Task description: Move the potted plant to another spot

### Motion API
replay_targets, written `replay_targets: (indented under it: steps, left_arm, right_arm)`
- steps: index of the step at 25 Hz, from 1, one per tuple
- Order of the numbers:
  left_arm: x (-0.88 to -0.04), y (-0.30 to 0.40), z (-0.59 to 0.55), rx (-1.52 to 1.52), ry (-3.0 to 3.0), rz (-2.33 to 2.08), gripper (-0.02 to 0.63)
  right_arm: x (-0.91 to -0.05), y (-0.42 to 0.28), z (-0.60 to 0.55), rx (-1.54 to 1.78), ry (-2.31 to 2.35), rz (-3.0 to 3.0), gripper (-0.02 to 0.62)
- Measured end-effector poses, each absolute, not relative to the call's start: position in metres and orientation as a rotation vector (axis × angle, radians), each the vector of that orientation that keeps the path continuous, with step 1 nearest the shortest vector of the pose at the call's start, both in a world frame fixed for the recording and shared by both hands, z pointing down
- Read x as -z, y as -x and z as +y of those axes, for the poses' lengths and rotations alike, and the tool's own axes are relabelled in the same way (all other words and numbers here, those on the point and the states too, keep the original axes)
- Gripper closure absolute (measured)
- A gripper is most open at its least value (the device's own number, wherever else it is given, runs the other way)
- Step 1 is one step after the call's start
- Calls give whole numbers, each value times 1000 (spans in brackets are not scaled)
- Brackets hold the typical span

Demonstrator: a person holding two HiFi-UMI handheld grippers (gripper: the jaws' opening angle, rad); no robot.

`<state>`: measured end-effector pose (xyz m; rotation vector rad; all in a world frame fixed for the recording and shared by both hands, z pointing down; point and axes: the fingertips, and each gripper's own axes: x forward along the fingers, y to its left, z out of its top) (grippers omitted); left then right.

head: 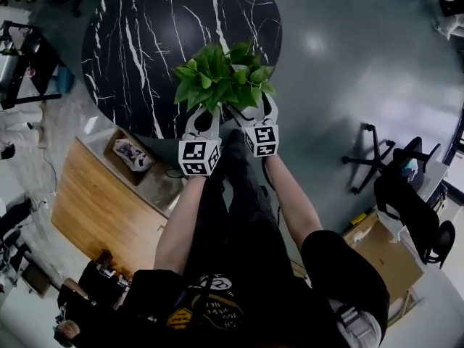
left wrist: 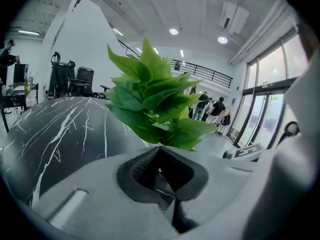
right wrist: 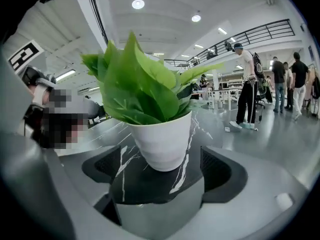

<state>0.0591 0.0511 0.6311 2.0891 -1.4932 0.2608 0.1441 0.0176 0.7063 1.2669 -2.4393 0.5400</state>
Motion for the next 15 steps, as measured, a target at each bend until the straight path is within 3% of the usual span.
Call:
replay_targets:
  steps: [8, 15]
  left_arm:
    - [-644, -44, 31, -270, -2053, -1553, 601]
    - [-643, -36, 27, -269, -2058, -1525, 601]
  right_arm:
    - [-710, -124, -28, -439, -1235, -2459, 80]
    - [-714, -117, -39, -431, -1299, -2419, 112]
